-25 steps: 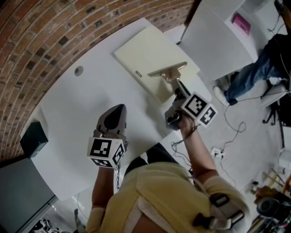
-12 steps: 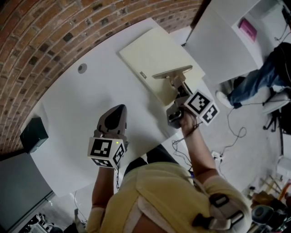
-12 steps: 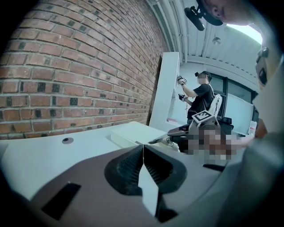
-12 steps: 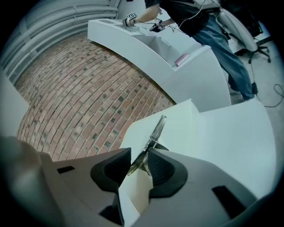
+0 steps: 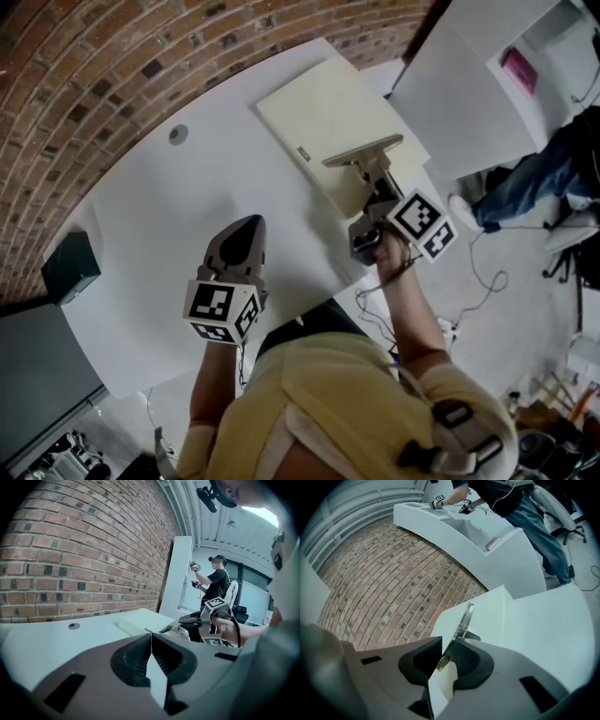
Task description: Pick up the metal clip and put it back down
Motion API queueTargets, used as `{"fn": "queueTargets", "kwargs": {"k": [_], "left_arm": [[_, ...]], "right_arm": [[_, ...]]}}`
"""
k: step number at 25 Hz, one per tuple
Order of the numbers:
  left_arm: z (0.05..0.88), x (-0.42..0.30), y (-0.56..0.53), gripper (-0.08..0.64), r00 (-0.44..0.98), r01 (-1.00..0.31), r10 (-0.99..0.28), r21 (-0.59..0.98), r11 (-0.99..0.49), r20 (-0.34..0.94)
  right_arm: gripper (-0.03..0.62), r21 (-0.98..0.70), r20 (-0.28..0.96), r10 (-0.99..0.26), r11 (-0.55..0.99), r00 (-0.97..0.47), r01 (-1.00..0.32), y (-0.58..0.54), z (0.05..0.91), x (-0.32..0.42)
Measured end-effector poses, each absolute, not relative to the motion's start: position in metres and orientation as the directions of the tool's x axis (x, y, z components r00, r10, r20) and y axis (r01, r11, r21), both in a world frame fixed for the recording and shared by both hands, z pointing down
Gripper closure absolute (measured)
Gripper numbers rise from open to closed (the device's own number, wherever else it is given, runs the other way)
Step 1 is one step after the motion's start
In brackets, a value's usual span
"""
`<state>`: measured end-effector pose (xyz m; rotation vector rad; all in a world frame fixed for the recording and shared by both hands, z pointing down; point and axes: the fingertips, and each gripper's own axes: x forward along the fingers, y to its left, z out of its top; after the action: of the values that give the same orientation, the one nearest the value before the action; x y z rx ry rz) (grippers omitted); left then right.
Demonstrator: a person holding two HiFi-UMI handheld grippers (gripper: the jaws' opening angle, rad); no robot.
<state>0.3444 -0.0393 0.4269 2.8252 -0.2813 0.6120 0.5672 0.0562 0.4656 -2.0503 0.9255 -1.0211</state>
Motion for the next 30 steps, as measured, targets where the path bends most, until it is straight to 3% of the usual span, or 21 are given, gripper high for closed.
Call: {"fn": "queueTargets", "kwargs": {"k": [15,30], "left_arm": [[0.406,0.3,-0.044,0.555,0.904,-0.337,-0.243,0.237,-0.911,0.352],[0.394,0.184,-0.078,0.555,0.8,-0.583,-0.504,0.223,-0.781,0.325]], "right_arm": [[0.586,-0.789,0.306,-0.882,-0.445,0.358,-0.422,0.047,0.437,0.538],[0.586,-0.762,0.297,-0.941,-0.337,0.163,-0.553,-0.006,0.418,0.458]]}}
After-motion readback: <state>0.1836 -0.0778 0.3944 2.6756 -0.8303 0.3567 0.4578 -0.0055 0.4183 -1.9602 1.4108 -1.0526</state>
